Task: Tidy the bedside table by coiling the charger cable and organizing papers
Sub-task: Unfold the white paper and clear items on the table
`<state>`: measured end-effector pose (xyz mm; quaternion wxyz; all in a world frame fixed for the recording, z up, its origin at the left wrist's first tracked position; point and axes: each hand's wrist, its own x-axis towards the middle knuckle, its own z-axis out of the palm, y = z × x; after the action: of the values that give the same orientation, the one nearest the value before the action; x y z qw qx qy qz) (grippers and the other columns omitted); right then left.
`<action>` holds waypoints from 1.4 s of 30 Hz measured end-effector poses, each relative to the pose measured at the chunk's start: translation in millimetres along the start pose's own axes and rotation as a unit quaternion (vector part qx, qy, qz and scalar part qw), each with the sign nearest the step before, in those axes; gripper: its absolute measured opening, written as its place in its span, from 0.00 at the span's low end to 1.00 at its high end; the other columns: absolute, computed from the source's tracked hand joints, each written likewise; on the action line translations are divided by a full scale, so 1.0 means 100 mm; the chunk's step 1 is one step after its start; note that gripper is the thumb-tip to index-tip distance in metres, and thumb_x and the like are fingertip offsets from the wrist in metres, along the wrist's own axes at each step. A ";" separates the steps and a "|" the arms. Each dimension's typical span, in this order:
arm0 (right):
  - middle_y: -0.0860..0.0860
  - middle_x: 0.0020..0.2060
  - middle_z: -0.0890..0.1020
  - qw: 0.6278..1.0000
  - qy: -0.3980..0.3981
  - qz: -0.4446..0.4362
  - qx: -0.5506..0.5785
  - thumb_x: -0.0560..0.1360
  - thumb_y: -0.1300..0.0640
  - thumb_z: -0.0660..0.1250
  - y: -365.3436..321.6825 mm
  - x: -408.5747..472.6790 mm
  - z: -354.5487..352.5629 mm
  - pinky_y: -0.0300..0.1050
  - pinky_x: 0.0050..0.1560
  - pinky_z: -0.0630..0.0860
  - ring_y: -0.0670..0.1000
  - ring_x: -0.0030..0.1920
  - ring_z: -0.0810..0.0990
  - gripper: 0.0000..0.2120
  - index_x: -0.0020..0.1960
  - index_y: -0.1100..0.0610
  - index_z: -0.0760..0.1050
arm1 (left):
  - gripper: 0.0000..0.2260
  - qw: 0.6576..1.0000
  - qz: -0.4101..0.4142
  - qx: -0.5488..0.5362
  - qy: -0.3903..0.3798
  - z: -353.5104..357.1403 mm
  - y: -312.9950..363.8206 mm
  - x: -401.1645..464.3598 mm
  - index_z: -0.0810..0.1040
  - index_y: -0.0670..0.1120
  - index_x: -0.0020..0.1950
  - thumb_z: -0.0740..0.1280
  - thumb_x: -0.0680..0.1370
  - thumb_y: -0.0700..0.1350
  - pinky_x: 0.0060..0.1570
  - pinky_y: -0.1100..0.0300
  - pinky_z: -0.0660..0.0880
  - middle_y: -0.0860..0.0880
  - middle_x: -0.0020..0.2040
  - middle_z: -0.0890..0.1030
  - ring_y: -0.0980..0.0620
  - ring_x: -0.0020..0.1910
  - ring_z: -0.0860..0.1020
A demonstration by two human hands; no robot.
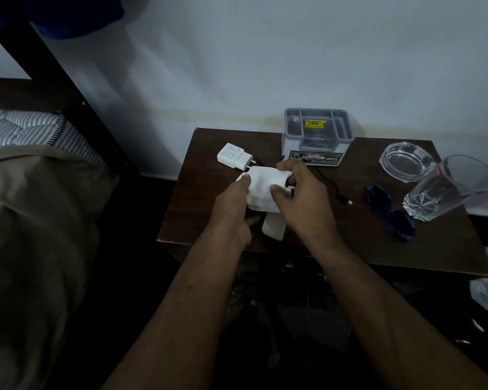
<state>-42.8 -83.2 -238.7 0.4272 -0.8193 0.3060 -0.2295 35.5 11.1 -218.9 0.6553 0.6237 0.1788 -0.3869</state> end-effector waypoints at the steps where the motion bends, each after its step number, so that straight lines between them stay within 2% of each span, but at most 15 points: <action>1: 0.49 0.58 0.81 1.000 -0.001 -0.003 -0.020 0.76 0.62 0.69 0.02 0.00 -0.02 0.38 0.53 0.75 0.48 0.56 0.79 0.18 0.65 0.54 0.76 | 0.18 1.000 -0.001 -0.003 -0.008 0.02 0.00 -0.01 0.78 0.45 0.67 0.66 0.81 0.54 0.40 0.55 0.73 0.45 0.62 0.81 0.42 0.60 0.80; 6: 0.53 0.61 0.79 0.996 -0.025 0.011 -0.081 0.75 0.62 0.71 0.15 0.02 -0.13 0.46 0.60 0.76 0.53 0.61 0.78 0.16 0.62 0.54 0.78 | 0.18 1.000 0.020 -0.011 -0.016 0.10 0.00 0.02 0.80 0.42 0.62 0.65 0.81 0.54 0.40 0.56 0.73 0.45 0.54 0.83 0.48 0.48 0.80; 9: 0.53 0.60 0.78 0.995 -0.039 0.008 -0.096 0.74 0.61 0.72 0.17 0.01 -0.16 0.43 0.58 0.74 0.54 0.61 0.78 0.15 0.60 0.53 0.79 | 0.18 0.999 0.020 -0.035 -0.006 0.14 -0.02 0.02 0.80 0.40 0.62 0.66 0.81 0.52 0.42 0.58 0.74 0.43 0.56 0.83 0.49 0.46 0.79; 12: 0.51 0.59 0.76 0.995 -0.050 0.002 -0.083 0.75 0.60 0.73 0.15 0.00 -0.15 0.42 0.58 0.75 0.51 0.59 0.78 0.13 0.59 0.51 0.80 | 0.12 0.995 0.052 -0.083 0.027 0.15 -0.01 0.00 0.82 0.40 0.57 0.67 0.81 0.47 0.36 0.60 0.75 0.44 0.52 0.84 0.50 0.43 0.81; 15: 0.49 0.55 0.76 0.997 -0.059 -0.033 -0.045 0.76 0.59 0.73 0.07 -0.02 -0.09 0.26 0.47 0.71 0.43 0.47 0.78 0.10 0.56 0.50 0.81 | 0.07 0.982 0.118 -0.122 0.087 0.08 0.05 0.01 0.82 0.42 0.42 0.70 0.79 0.43 0.25 0.66 0.75 0.49 0.39 0.85 0.54 0.32 0.83; 17: 0.49 0.53 0.77 0.995 -0.075 -0.061 -0.018 0.76 0.59 0.73 -0.03 -0.05 0.00 0.24 0.44 0.70 0.41 0.43 0.78 0.10 0.56 0.50 0.82 | 0.10 0.971 0.160 -0.125 0.125 0.00 0.12 0.02 0.80 0.43 0.37 0.72 0.78 0.43 0.23 0.65 0.76 0.52 0.30 0.83 0.56 0.26 0.82; 20: 0.47 0.53 0.78 0.989 -0.119 -0.088 0.008 0.76 0.58 0.74 -0.13 -0.13 0.19 0.25 0.45 0.70 0.40 0.42 0.78 0.10 0.57 0.51 0.81 | 0.13 0.966 0.187 -0.084 0.156 -0.12 0.18 0.02 0.78 0.46 0.36 0.71 0.79 0.46 0.31 0.60 0.79 0.50 0.34 0.82 0.52 0.31 0.81; 23: 0.47 0.54 0.78 0.984 -0.170 -0.055 -0.024 0.77 0.56 0.73 -0.15 -0.19 0.32 0.26 0.47 0.71 0.42 0.46 0.78 0.13 0.61 0.53 0.80 | 0.13 0.971 0.178 -0.038 0.153 -0.19 0.21 0.05 0.77 0.46 0.40 0.68 0.81 0.51 0.43 0.56 0.79 0.48 0.41 0.81 0.48 0.41 0.81; 25: 0.50 0.55 0.78 0.980 -0.192 -0.030 -0.049 0.77 0.56 0.72 -0.14 -0.21 0.35 0.35 0.51 0.73 0.47 0.52 0.80 0.15 0.64 0.54 0.78 | 0.12 0.975 0.172 -0.007 0.142 -0.21 0.20 0.06 0.78 0.45 0.45 0.66 0.82 0.52 0.41 0.59 0.77 0.48 0.43 0.81 0.49 0.41 0.80; 28: 0.48 0.51 0.76 0.980 -0.177 -0.032 -0.080 0.78 0.57 0.71 -0.17 -0.20 0.30 0.37 0.49 0.68 0.47 0.51 0.77 0.16 0.65 0.53 0.77 | 0.12 0.967 0.197 0.052 0.154 -0.20 0.17 0.06 0.79 0.43 0.51 0.66 0.82 0.52 0.37 0.61 0.72 0.50 0.43 0.80 0.50 0.43 0.78; 30: 0.49 0.51 0.77 0.983 -0.155 -0.031 -0.089 0.78 0.57 0.71 -0.20 -0.17 0.22 0.38 0.49 0.70 0.47 0.49 0.77 0.16 0.65 0.52 0.77 | 0.13 0.960 0.216 0.077 0.158 -0.18 0.14 0.04 0.81 0.42 0.54 0.67 0.81 0.52 0.53 0.53 0.78 0.47 0.51 0.82 0.46 0.52 0.80; 32: 0.51 0.52 0.80 0.986 -0.132 -0.030 -0.096 0.78 0.57 0.70 -0.20 -0.15 0.12 0.42 0.51 0.74 0.50 0.50 0.79 0.15 0.64 0.53 0.78 | 0.11 0.955 0.229 0.101 0.158 -0.14 0.12 -0.01 0.81 0.45 0.54 0.67 0.80 0.51 0.63 0.45 0.76 0.47 0.55 0.83 0.45 0.57 0.80; 34: 0.52 0.54 0.80 0.988 -0.113 -0.025 -0.104 0.77 0.57 0.70 -0.16 -0.15 0.02 0.45 0.53 0.77 0.51 0.51 0.80 0.13 0.61 0.53 0.80 | 0.09 0.953 0.243 0.113 0.141 -0.09 0.08 -0.03 0.82 0.45 0.52 0.68 0.80 0.49 0.61 0.47 0.77 0.48 0.54 0.83 0.46 0.55 0.80; 38: 0.51 0.55 0.77 0.986 -0.094 0.003 -0.140 0.78 0.55 0.70 -0.01 -0.15 -0.21 0.50 0.57 0.78 0.52 0.53 0.80 0.11 0.61 0.52 0.80 | 0.06 0.951 0.270 0.110 0.103 0.07 -0.02 -0.03 0.83 0.44 0.49 0.68 0.80 0.45 0.42 0.60 0.74 0.51 0.40 0.82 0.54 0.40 0.78; 42: 0.55 0.54 0.77 0.982 -0.029 0.034 -0.183 0.77 0.57 0.70 0.15 -0.13 -0.57 0.55 0.58 0.78 0.58 0.53 0.81 0.09 0.57 0.54 0.81 | 0.06 0.945 0.289 0.132 0.073 0.32 -0.12 -0.05 0.83 0.45 0.48 0.68 0.79 0.46 0.47 0.54 0.77 0.48 0.39 0.82 0.49 0.41 0.79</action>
<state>-93.0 -112.8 -223.1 0.2868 -0.8788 0.3582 -0.1308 15.9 -16.8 -218.3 0.6361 0.7558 -0.0144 -0.1545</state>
